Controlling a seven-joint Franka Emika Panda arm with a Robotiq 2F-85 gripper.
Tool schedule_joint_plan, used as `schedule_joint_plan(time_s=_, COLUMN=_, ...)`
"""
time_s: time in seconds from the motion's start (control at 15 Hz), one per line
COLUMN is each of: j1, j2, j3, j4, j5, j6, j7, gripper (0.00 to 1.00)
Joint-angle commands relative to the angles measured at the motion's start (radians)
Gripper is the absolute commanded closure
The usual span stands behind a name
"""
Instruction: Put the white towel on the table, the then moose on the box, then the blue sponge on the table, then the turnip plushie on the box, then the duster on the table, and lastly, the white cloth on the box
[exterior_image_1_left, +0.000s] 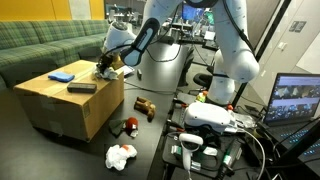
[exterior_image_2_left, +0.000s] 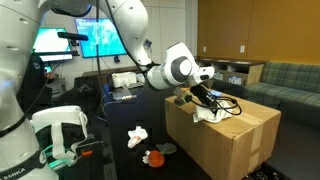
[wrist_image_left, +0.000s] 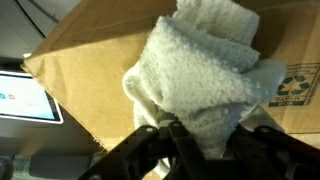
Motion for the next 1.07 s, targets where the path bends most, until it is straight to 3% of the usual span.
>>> schedule_joint_plan(time_s=0.0, j1=-0.005, j2=-0.127, j3=0.021, j4=-0.092, j5=0.012, j6=-0.082, j7=-0.014, gripper=0.85)
schedule_joint_plan(time_s=0.33, j1=0.068, j2=-0.278, j3=-0.1, j4=-0.213, j5=-0.07, j6=-0.16, j7=0.106, gripper=0.85)
schedule_joint_plan(time_s=0.47, j1=0.102, j2=-0.318, j3=-0.174, j4=-0.253, j5=-0.156, j6=-0.192, j7=0.205, gripper=0.85)
schedule_joint_plan(time_s=0.73, j1=0.096, j2=-0.349, j3=-0.251, j4=-0.334, j5=-0.286, j6=-0.239, j7=0.358, gripper=0.85)
schedule_joint_plan(time_s=1.0, j1=0.057, j2=-0.304, j3=-0.284, j4=-0.407, j5=-0.264, j6=-0.204, j7=0.374, gripper=0.85)
